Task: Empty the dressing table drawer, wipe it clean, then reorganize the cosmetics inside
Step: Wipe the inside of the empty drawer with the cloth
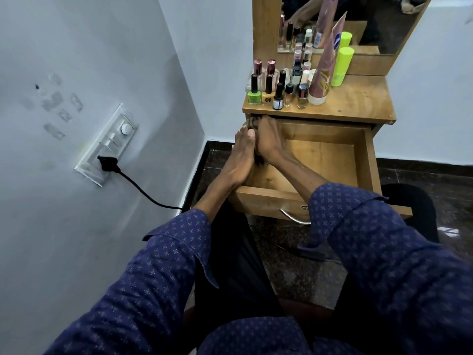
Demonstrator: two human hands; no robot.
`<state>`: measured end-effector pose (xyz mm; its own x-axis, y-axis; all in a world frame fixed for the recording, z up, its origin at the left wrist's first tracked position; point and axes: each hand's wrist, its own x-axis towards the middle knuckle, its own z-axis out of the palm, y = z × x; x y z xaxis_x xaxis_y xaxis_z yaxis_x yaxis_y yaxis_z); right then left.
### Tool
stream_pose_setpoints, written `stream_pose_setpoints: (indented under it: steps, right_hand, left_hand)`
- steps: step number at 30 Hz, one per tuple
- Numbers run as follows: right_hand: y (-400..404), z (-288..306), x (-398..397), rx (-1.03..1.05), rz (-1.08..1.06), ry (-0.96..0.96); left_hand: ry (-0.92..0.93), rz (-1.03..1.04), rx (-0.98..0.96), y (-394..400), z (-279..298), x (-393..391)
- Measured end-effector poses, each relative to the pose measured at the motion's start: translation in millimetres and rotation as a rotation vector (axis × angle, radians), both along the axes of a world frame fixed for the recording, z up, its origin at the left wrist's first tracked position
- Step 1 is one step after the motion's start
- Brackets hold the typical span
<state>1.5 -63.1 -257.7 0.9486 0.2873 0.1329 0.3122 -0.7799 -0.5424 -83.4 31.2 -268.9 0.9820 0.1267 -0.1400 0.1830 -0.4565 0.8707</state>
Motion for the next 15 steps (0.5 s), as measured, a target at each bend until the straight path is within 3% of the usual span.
stream_pose_setpoints:
  steps: [7, 12, 15]
  right_hand:
    - [-34, -19, -44, 0.094, 0.144, 0.166]
    - [-31, -29, -4, 0.619, -0.272, 0.413]
    - [-15, -23, 17, 0.659, -0.195, 0.566]
  left_hand:
    - [0.036, -0.011, -0.011, 3, -9, 3]
    - [0.074, -0.118, 0.164, 4, -11, 11]
    - [0.067, -0.179, 0.358, -1, -9, 15]
